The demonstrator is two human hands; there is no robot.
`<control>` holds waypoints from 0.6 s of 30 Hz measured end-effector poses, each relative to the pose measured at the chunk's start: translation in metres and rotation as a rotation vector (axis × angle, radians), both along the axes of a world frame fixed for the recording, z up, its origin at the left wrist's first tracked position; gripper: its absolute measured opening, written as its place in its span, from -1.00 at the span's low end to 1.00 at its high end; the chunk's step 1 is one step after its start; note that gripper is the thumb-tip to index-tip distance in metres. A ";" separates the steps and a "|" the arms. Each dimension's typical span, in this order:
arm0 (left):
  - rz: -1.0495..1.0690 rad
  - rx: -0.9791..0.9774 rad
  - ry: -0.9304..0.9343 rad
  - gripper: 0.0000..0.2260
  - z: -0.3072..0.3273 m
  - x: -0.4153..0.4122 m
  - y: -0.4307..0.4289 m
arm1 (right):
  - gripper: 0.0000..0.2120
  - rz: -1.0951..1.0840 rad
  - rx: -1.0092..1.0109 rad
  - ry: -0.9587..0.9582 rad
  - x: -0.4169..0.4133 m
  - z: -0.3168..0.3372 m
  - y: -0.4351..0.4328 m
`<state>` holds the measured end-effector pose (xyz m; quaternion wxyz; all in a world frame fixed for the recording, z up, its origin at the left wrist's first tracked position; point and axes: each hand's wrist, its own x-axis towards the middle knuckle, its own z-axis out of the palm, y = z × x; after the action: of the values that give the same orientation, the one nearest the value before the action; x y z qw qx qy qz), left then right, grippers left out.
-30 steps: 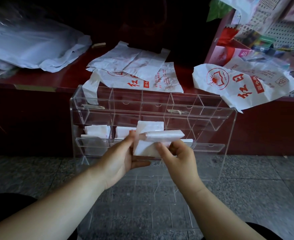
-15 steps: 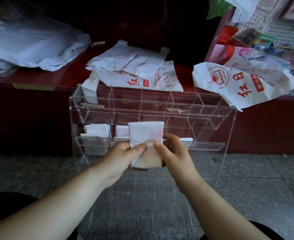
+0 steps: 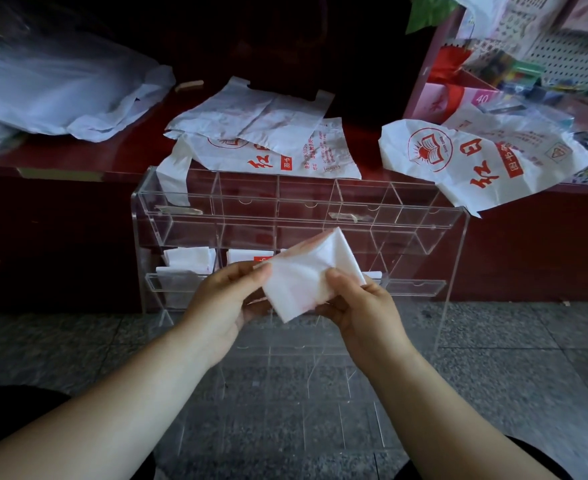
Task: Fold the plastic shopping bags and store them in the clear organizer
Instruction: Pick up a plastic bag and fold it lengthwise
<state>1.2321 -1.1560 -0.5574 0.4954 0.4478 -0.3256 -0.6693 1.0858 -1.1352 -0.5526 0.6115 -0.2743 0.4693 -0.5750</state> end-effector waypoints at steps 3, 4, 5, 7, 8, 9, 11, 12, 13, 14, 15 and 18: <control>-0.089 0.008 -0.017 -0.90 -0.003 -0.008 0.009 | -0.88 -0.054 0.015 0.021 0.000 -0.004 -0.001; -0.095 0.009 -0.065 -0.89 -0.005 -0.011 0.012 | -0.90 -0.036 0.022 0.042 0.000 -0.005 0.000; -0.086 0.010 -0.113 -0.89 -0.006 -0.013 0.013 | -0.92 -0.005 0.028 0.099 0.000 -0.005 0.000; -0.092 0.017 -0.201 -0.90 -0.007 -0.011 0.011 | -0.95 0.089 0.016 0.304 -0.002 -0.004 0.001; -0.127 0.024 -0.242 -0.91 -0.006 -0.007 0.008 | -0.91 0.131 0.005 0.389 -0.005 -0.002 0.001; -0.178 0.027 -0.282 -0.92 -0.005 -0.004 0.007 | -0.88 0.158 -0.010 0.448 -0.007 -0.001 0.000; -0.268 0.003 -0.365 -0.89 -0.002 0.001 0.006 | -0.90 0.168 -0.028 0.537 -0.009 0.002 0.000; -0.299 -0.017 -0.394 -0.88 -0.001 0.002 0.007 | -0.92 0.152 -0.027 0.588 -0.009 0.003 0.000; -0.323 -0.031 -0.413 -0.86 0.000 0.001 0.009 | -0.89 0.124 -0.026 0.624 -0.009 0.004 0.000; -0.334 -0.038 -0.423 -0.84 0.002 0.001 0.010 | -0.84 0.099 -0.030 0.647 -0.008 0.004 -0.001; -0.332 -0.036 -0.423 -0.83 0.002 0.002 0.009 | -0.80 0.082 -0.043 0.670 -0.008 0.004 -0.001; -0.306 -0.003 -0.379 -0.85 0.004 0.004 0.007 | -0.76 0.038 -0.087 0.716 -0.008 0.005 -0.002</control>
<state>1.2362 -1.1491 -0.5534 0.3189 0.5102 -0.4776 -0.6403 1.0779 -1.1372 -0.5473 0.4066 -0.4927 0.6236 -0.4507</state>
